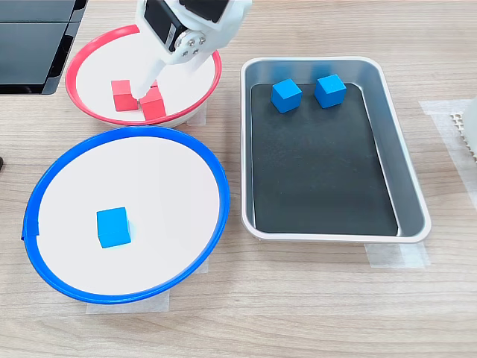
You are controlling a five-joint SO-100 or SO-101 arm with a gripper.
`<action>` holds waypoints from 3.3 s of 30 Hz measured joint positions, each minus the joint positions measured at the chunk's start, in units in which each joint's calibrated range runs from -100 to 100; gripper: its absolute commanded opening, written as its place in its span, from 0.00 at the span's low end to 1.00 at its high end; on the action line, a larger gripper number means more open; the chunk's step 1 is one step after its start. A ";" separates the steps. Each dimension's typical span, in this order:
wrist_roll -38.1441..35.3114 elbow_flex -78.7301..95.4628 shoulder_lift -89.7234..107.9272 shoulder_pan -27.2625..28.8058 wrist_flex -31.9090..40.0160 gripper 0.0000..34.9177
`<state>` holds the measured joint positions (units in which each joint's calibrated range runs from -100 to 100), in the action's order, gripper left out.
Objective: Resolve any anomalies and move all blocks to matching dishes
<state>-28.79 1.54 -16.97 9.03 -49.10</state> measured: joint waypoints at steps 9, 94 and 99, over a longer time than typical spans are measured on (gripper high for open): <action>1.22 11.34 19.95 2.12 -17.29 0.24; -8.45 42.74 45.18 9.20 -19.17 0.15; -8.40 51.72 48.25 15.31 -14.60 0.47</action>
<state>-37.19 53.27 31.29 24.34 -63.70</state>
